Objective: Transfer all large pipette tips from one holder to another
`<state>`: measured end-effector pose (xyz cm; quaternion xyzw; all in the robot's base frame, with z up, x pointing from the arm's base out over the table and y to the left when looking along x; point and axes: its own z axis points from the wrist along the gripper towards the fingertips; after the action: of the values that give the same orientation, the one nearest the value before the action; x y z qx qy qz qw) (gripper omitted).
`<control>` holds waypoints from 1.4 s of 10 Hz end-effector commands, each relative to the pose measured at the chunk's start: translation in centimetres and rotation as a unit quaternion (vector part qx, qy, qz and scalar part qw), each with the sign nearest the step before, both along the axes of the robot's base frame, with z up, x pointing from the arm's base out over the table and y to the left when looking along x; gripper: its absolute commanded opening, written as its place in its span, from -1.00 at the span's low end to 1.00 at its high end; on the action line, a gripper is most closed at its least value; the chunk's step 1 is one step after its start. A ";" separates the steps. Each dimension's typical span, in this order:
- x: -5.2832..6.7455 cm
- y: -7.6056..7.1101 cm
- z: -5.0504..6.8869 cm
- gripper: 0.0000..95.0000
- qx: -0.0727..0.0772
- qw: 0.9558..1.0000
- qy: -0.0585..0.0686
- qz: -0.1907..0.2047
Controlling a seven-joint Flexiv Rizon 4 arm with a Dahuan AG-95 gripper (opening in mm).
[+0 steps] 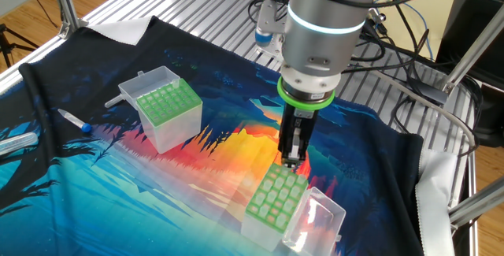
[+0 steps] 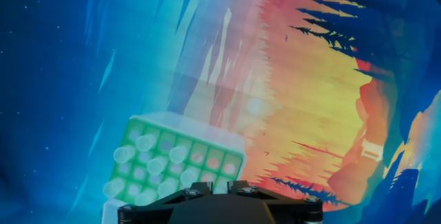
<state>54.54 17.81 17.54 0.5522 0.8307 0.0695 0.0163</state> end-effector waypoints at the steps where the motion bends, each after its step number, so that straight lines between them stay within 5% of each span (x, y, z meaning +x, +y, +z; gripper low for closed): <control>1: 0.2 0.3 0.6 -1.00 -0.001 1.000 0.001 0.001; 14: 1.0 0.3 8.3 -1.00 -0.006 0.999 0.012 0.043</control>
<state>55.68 18.14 26.03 0.5146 0.8554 0.0584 0.0061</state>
